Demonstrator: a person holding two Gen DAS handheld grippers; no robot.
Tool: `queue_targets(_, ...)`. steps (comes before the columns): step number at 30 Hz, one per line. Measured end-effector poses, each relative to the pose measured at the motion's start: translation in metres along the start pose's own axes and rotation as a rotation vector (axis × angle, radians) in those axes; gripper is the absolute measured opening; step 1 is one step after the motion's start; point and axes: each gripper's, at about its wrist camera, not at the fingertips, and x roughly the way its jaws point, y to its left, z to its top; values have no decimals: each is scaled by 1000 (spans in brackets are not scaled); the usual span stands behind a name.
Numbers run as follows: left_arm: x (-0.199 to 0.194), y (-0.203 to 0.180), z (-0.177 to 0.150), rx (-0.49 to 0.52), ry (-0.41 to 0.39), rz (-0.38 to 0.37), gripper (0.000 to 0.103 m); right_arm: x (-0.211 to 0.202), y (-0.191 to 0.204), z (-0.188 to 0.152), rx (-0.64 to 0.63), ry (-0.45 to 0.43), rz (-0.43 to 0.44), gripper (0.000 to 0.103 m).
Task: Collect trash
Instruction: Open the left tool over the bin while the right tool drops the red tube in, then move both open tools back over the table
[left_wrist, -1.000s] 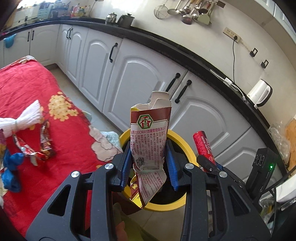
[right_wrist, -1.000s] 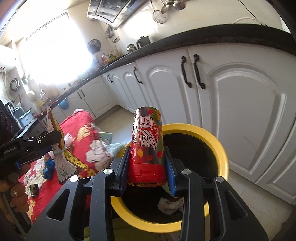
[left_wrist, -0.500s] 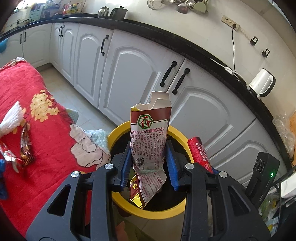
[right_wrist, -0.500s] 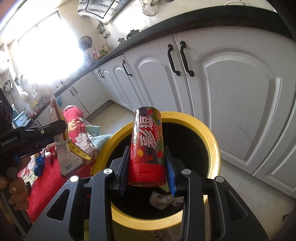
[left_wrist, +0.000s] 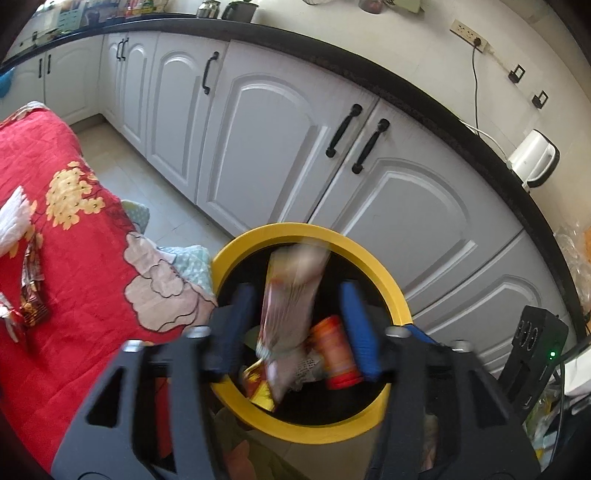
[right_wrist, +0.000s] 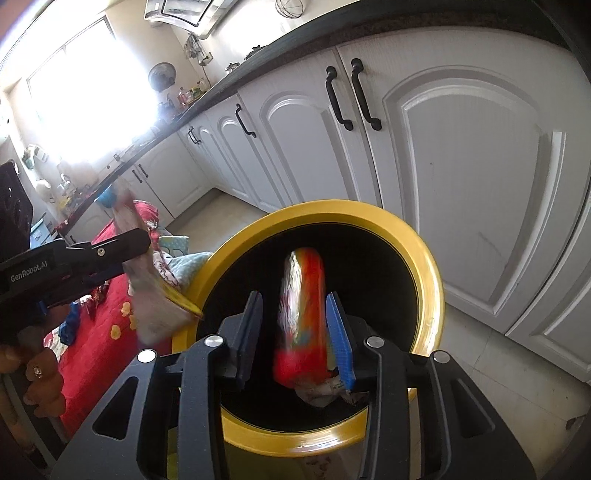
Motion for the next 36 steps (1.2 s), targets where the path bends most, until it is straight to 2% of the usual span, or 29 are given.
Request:
queue_targets(2,-4,4,0,-8,-7,13,68,-2,0,1,0,-10,-8,48)
queue_targets(4,-7,7,1,-20,-13,28,86,-5,2,2,-5,-20,-13,50)
queue_targets(6,-12,11,1,-22,-18,41,92,-7,4,4,-7,-28,-15,52)
queue_targets(11,-30,23,0,-38,-40,89,92,-14,14,8,-23,-50,-4,58)
queue_targets(16,-53,37,2,-72,-73,101,92,-21,33,12,-57,-67,19,59)
queue_targets(20,-74,46,5,-95,-112,109,92,-28,52,16,-91,-87,40,66)
queue_targets(28,-113,66,5,-98,-193,153,92,-36,91,21,-165,-98,88,66)
queue_targets(36,-153,97,0,-90,-256,245,92,-37,129,19,-232,-89,135,67)
